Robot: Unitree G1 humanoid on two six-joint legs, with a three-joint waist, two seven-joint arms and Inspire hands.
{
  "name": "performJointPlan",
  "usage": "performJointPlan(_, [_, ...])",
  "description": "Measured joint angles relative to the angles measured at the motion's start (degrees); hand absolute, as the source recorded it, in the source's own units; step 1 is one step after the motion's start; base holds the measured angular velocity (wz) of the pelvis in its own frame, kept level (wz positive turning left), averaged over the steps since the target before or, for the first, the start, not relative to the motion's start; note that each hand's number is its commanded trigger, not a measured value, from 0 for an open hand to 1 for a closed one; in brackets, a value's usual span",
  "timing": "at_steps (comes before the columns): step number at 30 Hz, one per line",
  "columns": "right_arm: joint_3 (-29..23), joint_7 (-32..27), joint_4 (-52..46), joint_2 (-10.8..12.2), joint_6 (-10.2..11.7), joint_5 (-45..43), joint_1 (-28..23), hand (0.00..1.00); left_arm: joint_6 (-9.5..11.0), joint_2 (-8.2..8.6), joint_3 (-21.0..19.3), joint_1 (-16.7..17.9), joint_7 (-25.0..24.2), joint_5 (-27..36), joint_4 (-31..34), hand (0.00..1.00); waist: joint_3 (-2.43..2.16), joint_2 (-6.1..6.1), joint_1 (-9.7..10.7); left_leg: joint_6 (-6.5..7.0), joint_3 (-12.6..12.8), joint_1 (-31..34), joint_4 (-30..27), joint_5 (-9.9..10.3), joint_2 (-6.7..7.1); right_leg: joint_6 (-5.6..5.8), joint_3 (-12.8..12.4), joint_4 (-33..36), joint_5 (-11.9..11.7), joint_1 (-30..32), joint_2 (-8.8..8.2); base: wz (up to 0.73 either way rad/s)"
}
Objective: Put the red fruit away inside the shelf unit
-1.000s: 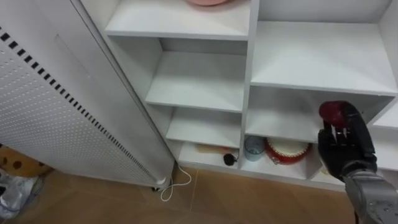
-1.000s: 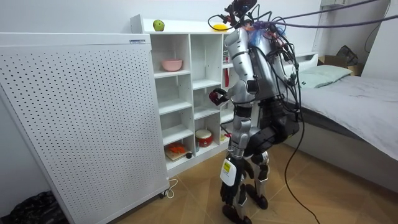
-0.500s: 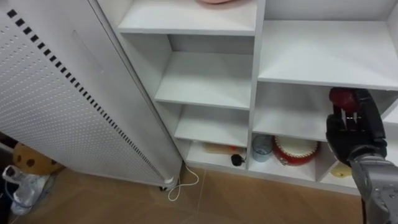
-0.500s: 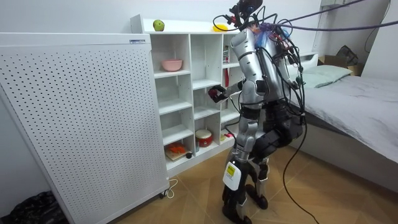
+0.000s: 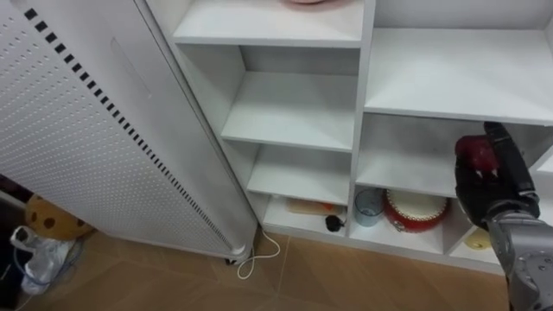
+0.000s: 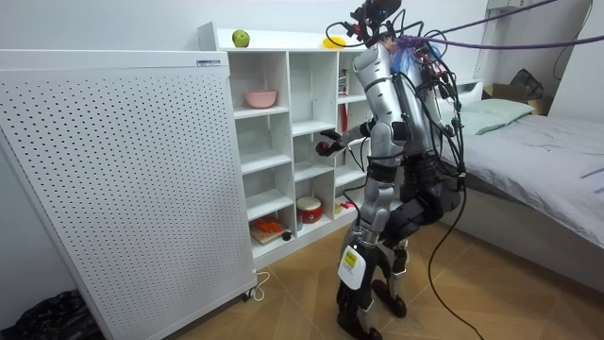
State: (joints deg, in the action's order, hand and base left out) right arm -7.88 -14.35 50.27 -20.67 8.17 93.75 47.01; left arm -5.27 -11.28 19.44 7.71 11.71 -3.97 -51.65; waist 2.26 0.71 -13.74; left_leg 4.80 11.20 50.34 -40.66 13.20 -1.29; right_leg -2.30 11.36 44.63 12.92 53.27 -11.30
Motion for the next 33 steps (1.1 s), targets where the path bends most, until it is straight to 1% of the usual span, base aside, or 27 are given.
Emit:
performJointPlan(3, [0.45,-0.18,0.05,0.0,-0.01,0.0,-0.02,0.0,0.63,-0.53,0.01,0.63,-0.01,0.0,0.05,0.0,0.0,0.0,0.02,-0.08,0.01,-0.53,0.04,0.05,-0.06,-0.02,-0.02,-0.09,0.01,-0.5,0.1,0.0])
performJointPlan(6, [0.7,-0.17,0.05,0.0,-0.01,0.2,-0.03,0.0,0.61,-1.0,0.0,1.02,-0.03,0.0,0.0,0.0,0.01,-0.01,0.02,-0.12,0.02,-0.75,0.1,0.08,-0.08,-0.07,-0.02,-0.09,0.04,-0.68,0.08,0.0])
performJointPlan(15, [1.08,0.0,0.2,0.0,-0.28,0.49,-0.03,0.0,0.62,-1.03,0.04,1.08,-0.19,0.0,-0.04,0.0,0.03,-0.02,0.1,-0.26,0.26,-1.74,1.49,0.09,0.04,-0.08,-0.24,-0.85,0.02,-1.25,0.07,0.0])
performJointPlan(18, [1.07,0.0,0.19,0.0,-0.77,0.51,-0.03,0.0,0.54,-1.02,0.54,1.08,-0.24,-0.01,0.04,0.0,0.03,-0.03,0.76,-0.23,0.28,-1.86,2.14,-0.09,0.29,-0.08,-0.16,-1.02,0.04,-1.24,-0.2,0.03])
performJointPlan(22, [1.06,-0.03,0.2,0.0,-0.8,0.49,-0.03,0.0,0.55,-1.06,1.24,1.08,-1.17,-0.01,0.02,0.0,0.03,-0.03,1.26,-0.17,0.44,-2.21,3.12,-0.28,0.69,0.02,-0.22,-1.46,0.06,-1.26,-0.45,0.0])
performJointPlan(24, [1.05,-0.03,0.39,0.0,-0.93,0.36,-0.03,0.0,0.54,-1.06,1.2,1.1,-1.19,0.0,-0.07,0.0,0.03,-0.03,1.63,-0.11,0.58,-2.34,3.18,-0.56,0.65,0.09,-0.17,-1.75,0.03,-1.49,-0.46,0.0])
performJointPlan(26, [1.06,-0.04,1.01,0.0,-1.55,0.12,-0.04,0.0,0.54,-1.07,1.14,1.13,-1.45,0.01,-0.14,0.0,0.14,0.15,1.87,-0.11,0.57,-3.15,3.58,-0.58,0.63,0.2,0.16,-2.27,0.06,-2.59,-0.48,0.02])
performJointPlan(28, [1.28,-0.12,2.89,0.02,-2.01,-0.38,-0.17,0.0,0.56,-1.09,0.92,1.13,-2.41,0.0,-0.13,0.0,0.21,0.41,2.17,-0.1,0.83,-5.59,5.29,-0.58,0.38,0.58,0.7,-4.25,-0.26,-5.16,-0.16,0.0])
performJointPlan(30, [1.84,0.21,4.64,0.09,-2.07,-0.82,-0.3,0.0,0.54,-1.09,0.93,1.13,-2.77,0.11,-0.18,0.0,0.3,0.57,2.07,-0.11,0.89,-7.28,6.27,-0.58,-0.04,0.67,1.31,-6.09,-0.71,-7.35,0.42,-0.07])
performJointPlan(32, [2.1,0.88,6.1,0.07,-2.1,-0.7,-0.7,0.0,0.55,-1.08,0.88,0.87,-3.65,0.11,-0.51,0.0,0.38,0.67,1.98,-0.14,0.91,-9.13,7.51,-0.6,-0.04,0.87,1.45,-7.36,-0.92,-9.23,0.63,-0.04])
performJointPlan(33, [2.11,1.94,7.3,0.09,-2.2,-0.73,-1.46,0.0,0.55,-1.07,0.89,0.5,-4.39,0.11,-1.37,0.0,0.4,0.76,1.52,-0.18,0.93,-10.73,8.37,-0.62,-0.07,1.01,1.45,-8.37,-1.14,-10.86,0.92,-0.08])
